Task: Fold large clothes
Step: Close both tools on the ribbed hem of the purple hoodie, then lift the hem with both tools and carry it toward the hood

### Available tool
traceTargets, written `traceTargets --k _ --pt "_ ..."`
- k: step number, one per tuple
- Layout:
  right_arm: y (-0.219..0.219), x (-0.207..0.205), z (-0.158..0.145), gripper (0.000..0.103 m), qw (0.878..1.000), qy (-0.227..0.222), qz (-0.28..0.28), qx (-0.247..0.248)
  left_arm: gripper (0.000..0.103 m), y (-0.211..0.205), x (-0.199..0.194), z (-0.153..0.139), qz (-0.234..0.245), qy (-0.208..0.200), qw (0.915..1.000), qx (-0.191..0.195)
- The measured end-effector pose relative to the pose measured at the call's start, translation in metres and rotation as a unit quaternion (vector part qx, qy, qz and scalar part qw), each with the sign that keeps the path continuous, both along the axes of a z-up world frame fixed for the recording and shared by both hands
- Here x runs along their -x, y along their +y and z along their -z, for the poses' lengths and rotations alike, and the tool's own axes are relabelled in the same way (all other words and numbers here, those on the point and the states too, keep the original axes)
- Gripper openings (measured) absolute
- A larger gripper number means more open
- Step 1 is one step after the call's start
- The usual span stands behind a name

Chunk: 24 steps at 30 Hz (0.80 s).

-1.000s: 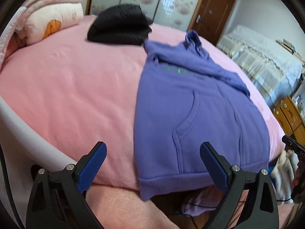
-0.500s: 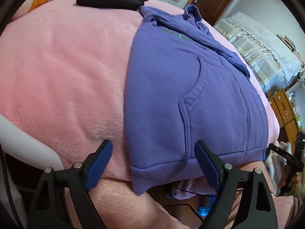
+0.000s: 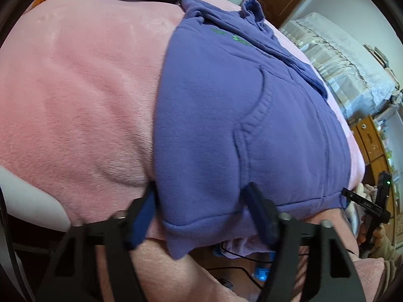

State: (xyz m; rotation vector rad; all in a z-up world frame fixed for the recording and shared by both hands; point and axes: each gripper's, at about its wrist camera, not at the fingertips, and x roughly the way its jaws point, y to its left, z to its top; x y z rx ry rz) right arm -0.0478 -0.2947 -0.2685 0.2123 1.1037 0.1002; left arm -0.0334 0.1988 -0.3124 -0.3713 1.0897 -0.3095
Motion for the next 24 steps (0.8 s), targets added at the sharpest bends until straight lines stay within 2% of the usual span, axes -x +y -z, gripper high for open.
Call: traceTargets --k 6,9,11,16,24 --pt "0.001 -0.003 -0.003 0.022 1.0 0.0 -0.01 -0.019 0.022 -0.008 -0.001 -0.005 0.007 0.004 0.9996 -0.026" --pt "0.004 -0.004 -0.009 0.012 1.0 -0.002 -0.015 -0.016 0.014 -0.014 -0.001 -0.01 0.007 0.003 0.9991 -0.042" --pt "0.006 -0.003 -0.014 0.011 1.0 -0.005 -0.018 -0.014 0.012 -0.018 -0.001 -0.013 0.004 0.004 0.9986 -0.052" --pt "0.011 0.001 -0.031 0.01 0.999 -0.026 -0.026 -0.017 0.01 -0.017 -0.001 -0.021 -0.011 0.011 0.9988 -0.047" --pt "0.024 -0.003 -0.065 0.009 0.996 -0.066 -0.05 -0.039 0.008 -0.004 0.002 -0.039 -0.04 0.011 0.999 0.013"
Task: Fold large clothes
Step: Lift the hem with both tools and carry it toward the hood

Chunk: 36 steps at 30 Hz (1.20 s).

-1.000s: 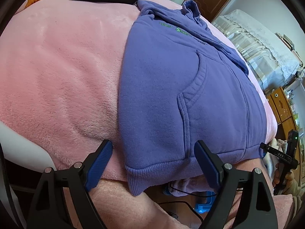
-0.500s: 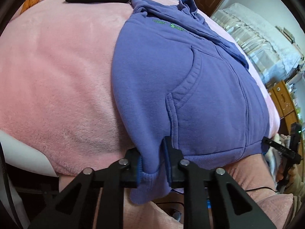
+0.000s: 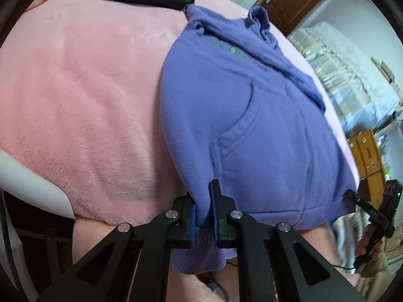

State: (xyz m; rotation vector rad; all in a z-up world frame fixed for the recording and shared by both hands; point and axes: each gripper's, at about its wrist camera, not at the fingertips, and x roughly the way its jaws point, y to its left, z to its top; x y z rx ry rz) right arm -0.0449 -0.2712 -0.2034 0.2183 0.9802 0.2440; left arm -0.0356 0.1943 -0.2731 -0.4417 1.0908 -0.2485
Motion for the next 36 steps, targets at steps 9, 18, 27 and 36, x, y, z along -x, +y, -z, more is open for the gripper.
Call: traceTargets --k 9,18,27,36 --pt "0.006 -0.023 -0.051 0.009 0.998 -0.049 -0.007 -0.041 0.007 0.002 -0.023 -0.059 -0.029 -0.042 0.9956 0.079" --pt "-0.01 -0.095 -0.1 0.009 0.991 -0.089 0.02 -0.098 0.007 -0.004 -0.109 -0.119 -0.049 -0.093 0.987 0.122" --pt "-0.042 -0.207 -0.104 0.009 0.981 -0.075 0.113 -0.141 0.007 0.002 -0.236 -0.125 -0.123 -0.079 0.982 0.119" --pt "-0.079 -0.354 -0.052 0.009 0.96 -0.001 0.216 -0.178 0.007 -0.007 -0.395 -0.077 -0.201 -0.004 0.9773 0.068"
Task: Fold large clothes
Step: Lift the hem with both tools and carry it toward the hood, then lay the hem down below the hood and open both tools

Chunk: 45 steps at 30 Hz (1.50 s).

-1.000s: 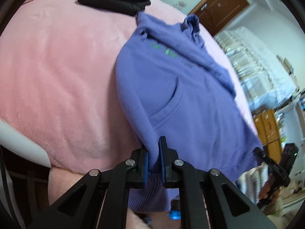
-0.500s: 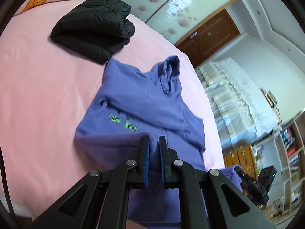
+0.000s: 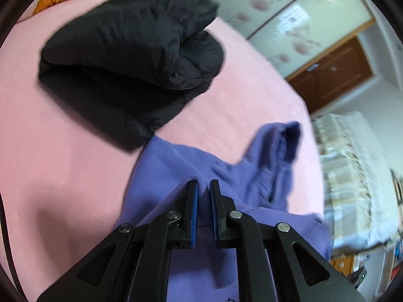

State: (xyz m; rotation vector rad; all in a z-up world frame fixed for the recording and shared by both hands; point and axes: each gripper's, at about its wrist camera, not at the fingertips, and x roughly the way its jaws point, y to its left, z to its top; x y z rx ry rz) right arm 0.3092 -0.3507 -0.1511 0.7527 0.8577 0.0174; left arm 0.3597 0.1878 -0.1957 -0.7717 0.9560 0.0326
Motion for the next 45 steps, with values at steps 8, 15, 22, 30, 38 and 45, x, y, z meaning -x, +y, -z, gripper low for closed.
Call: traceTargets --k 8,15,22,30,38,45 --pt "0.003 -0.069 0.072 0.009 0.997 0.075 0.031 0.015 0.007 -0.014 -0.056 0.066 -0.039 0.052 0.9978 -0.011" --pt "-0.008 -0.076 0.082 0.022 0.996 0.068 0.02 -0.046 0.016 -0.018 -0.05 0.068 -0.019 0.017 0.9996 -0.011" --pt "-0.014 -0.072 0.061 0.037 0.997 0.026 -0.026 -0.073 0.033 -0.026 -0.051 0.029 0.008 -0.056 0.998 -0.028" --pt "-0.023 -0.076 0.072 0.044 0.986 0.011 0.029 -0.164 0.033 -0.04 -0.07 0.008 0.008 -0.081 0.9937 -0.077" --pt "-0.02 -0.077 0.05 0.065 0.992 -0.003 0.011 -0.126 0.034 -0.065 -0.078 0.008 0.098 -0.077 0.9738 -0.19" --pt "-0.008 -0.092 0.041 0.065 0.996 0.012 -0.062 0.064 0.047 -0.094 -0.097 0.03 0.207 -0.048 0.9407 -0.265"
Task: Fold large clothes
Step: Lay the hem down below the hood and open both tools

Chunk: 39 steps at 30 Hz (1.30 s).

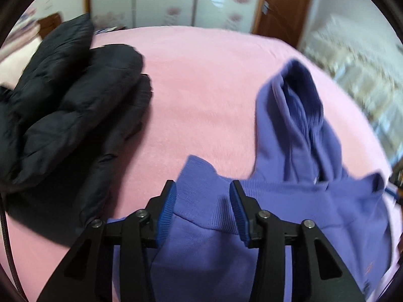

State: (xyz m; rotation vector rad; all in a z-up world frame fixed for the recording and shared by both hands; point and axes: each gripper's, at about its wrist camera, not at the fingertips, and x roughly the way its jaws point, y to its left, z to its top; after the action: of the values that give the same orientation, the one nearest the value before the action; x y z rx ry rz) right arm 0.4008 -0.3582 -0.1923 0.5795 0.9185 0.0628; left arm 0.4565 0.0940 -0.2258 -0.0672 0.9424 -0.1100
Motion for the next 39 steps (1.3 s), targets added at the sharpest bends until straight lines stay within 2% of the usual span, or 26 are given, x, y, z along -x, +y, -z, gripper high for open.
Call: traceTargets --k 3,7,8,9,10,11,13,14,16,20,25,30,39 --pt "0.01 -0.008 0.004 0.065 0.999 -0.002 -0.048 0.019 0.05 -0.007 -0.006 0.006 0.028 0.009 0.9993 -0.023" --pt "0.027 -0.02 0.012 0.065 0.993 0.01 -0.08 0.086 0.05 -0.009 -0.013 0.015 0.037 0.023 0.9986 -0.03" --pt "0.03 -0.022 0.014 0.065 0.992 0.012 -0.085 0.094 0.041 -0.009 -0.014 0.017 0.036 0.024 0.9986 -0.029" --pt "0.033 -0.023 0.017 0.064 0.991 0.016 -0.088 0.103 0.014 -0.009 -0.015 0.017 0.031 0.023 0.9985 -0.039" --pt "0.035 -0.025 0.02 0.057 0.989 0.022 -0.088 0.114 0.007 -0.01 -0.015 0.018 0.027 0.024 0.9979 -0.053" --pt "0.036 -0.024 0.022 0.052 0.988 0.026 -0.086 0.123 0.007 -0.012 -0.015 0.019 0.02 0.023 0.9974 -0.065" --pt "0.032 -0.024 0.024 0.021 0.986 0.036 -0.075 0.146 0.005 -0.014 -0.012 0.017 0.009 0.009 0.9969 -0.077" --pt "0.027 -0.021 0.024 0.015 0.987 0.034 -0.072 0.141 0.005 -0.015 -0.009 0.016 0.005 0.003 0.9962 -0.087" --pt "0.017 -0.015 0.023 0.013 0.99 0.025 -0.066 0.122 0.004 -0.017 -0.007 0.015 0.001 -0.003 0.9954 -0.096" --pt "0.016 -0.003 0.013 0.012 0.987 0.012 -0.051 0.15 0.004 -0.016 -0.001 0.007 -0.024 -0.023 0.9929 -0.115" --pt "0.012 0.004 -0.002 0.011 0.989 -0.004 0.004 0.149 0.004 -0.008 0.004 0.001 -0.056 -0.033 0.9896 -0.128" --pt "0.021 -0.005 0.024 0.01 0.98 0.035 0.028 0.192 0.004 -0.012 -0.002 0.023 -0.058 -0.013 0.9856 -0.158" --pt "0.023 -0.006 0.043 0.009 0.977 0.028 0.047 0.208 0.004 -0.023 -0.002 0.044 -0.067 -0.01 0.9782 -0.196"
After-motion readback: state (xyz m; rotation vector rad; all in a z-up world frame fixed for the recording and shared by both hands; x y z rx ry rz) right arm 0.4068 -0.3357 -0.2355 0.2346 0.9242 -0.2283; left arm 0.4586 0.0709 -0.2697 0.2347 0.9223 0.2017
